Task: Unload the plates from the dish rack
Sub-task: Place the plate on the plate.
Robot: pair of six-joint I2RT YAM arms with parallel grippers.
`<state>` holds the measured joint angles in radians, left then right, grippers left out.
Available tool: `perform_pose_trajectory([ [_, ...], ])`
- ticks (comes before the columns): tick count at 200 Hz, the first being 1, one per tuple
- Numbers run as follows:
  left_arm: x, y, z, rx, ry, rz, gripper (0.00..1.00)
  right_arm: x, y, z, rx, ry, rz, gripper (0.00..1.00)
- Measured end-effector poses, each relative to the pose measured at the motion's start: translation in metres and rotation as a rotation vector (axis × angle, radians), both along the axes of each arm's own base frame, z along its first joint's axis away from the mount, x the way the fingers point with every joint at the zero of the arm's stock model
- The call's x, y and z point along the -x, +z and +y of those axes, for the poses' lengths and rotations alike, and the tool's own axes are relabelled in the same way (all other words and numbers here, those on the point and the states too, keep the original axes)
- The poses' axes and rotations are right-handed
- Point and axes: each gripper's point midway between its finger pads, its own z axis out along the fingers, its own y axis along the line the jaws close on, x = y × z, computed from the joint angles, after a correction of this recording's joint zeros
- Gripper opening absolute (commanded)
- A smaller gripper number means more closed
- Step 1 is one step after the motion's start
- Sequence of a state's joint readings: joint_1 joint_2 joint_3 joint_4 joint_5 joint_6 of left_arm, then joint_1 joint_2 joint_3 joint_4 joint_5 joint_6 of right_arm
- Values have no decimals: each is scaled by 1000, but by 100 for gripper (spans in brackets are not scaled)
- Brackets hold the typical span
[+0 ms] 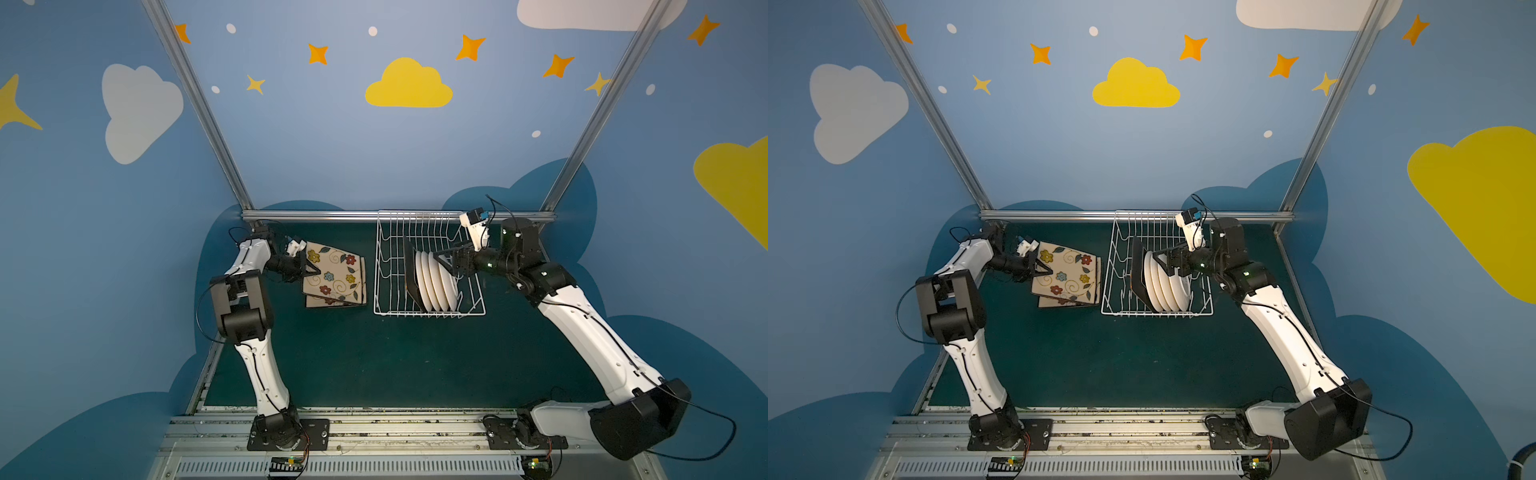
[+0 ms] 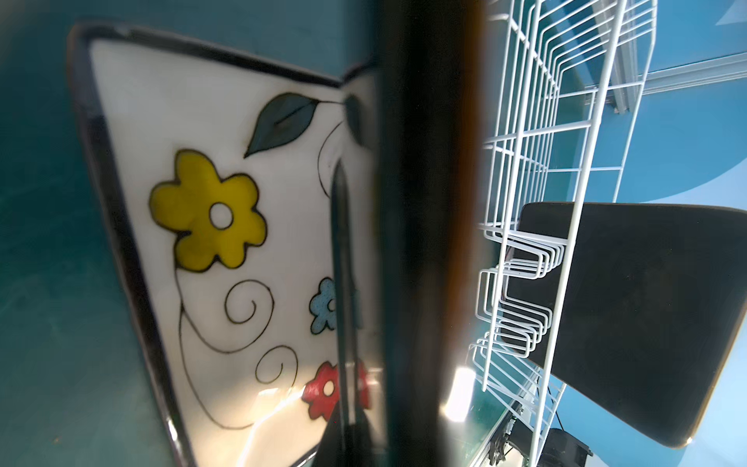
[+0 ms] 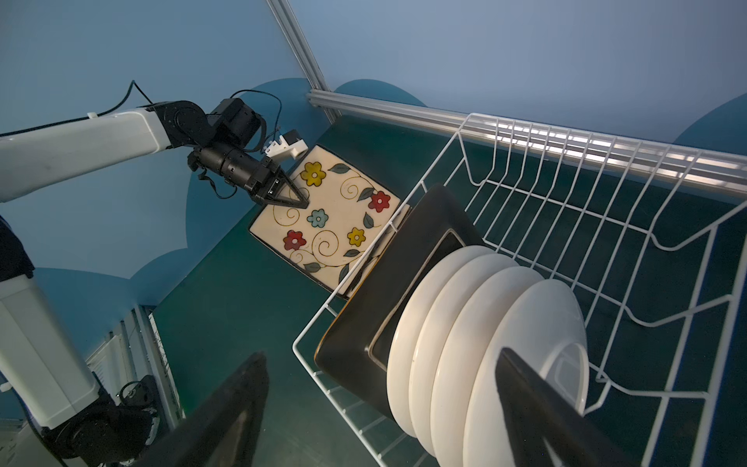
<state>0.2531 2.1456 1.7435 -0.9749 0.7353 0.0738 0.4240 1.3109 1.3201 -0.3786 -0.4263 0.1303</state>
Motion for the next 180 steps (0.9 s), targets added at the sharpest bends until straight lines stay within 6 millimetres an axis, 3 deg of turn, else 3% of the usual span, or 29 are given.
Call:
perform_pose_trajectory([
  [96, -8, -15, -2, 76, 13, 32, 3, 1, 0, 2, 1, 5, 0, 88],
  [180, -10, -15, 3, 90, 26, 29, 22, 3, 0, 3, 1, 10, 0, 88],
])
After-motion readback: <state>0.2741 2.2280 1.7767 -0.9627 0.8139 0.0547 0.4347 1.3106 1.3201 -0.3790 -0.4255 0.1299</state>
